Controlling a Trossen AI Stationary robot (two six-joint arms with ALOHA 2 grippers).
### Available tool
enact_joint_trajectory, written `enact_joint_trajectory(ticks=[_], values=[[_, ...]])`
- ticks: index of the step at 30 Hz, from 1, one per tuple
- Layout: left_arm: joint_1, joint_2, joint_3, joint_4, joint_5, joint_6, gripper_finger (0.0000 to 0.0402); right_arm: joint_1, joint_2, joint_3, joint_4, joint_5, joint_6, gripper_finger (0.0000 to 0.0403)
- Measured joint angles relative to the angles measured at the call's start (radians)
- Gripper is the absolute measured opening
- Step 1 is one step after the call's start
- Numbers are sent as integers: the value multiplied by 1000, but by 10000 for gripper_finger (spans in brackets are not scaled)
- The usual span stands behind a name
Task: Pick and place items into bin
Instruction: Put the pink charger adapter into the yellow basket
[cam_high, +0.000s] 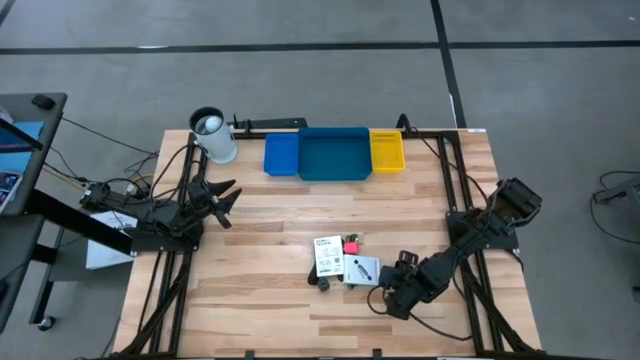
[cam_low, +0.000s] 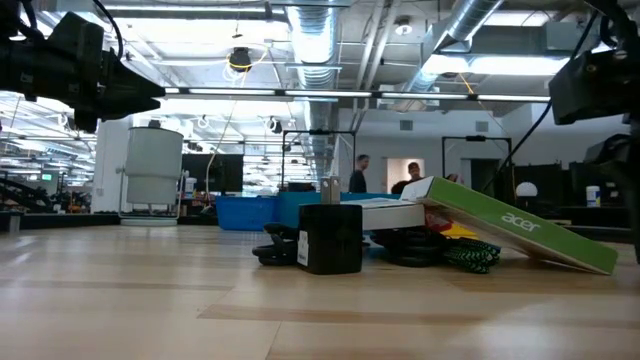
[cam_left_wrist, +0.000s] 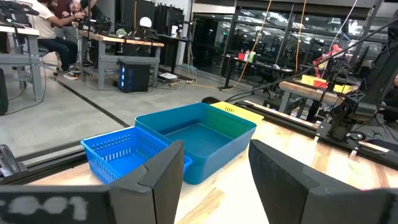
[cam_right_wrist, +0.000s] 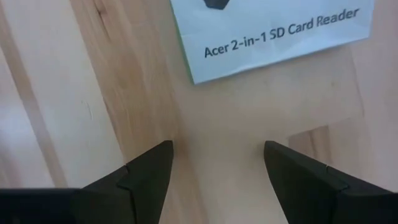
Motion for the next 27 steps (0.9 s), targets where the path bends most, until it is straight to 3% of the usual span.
enact_joint_trajectory(ticks=[8,16,27], values=[[0,0,0,0,0,0,171,-3,-9,2,-13,-49,-7,248],[0,0,0,0,0,0,171,-28,-9,96,-165,-23,-122,248],[0,0,0,0,0,0,171,-57,-10,186,-449,201,-345,248]])
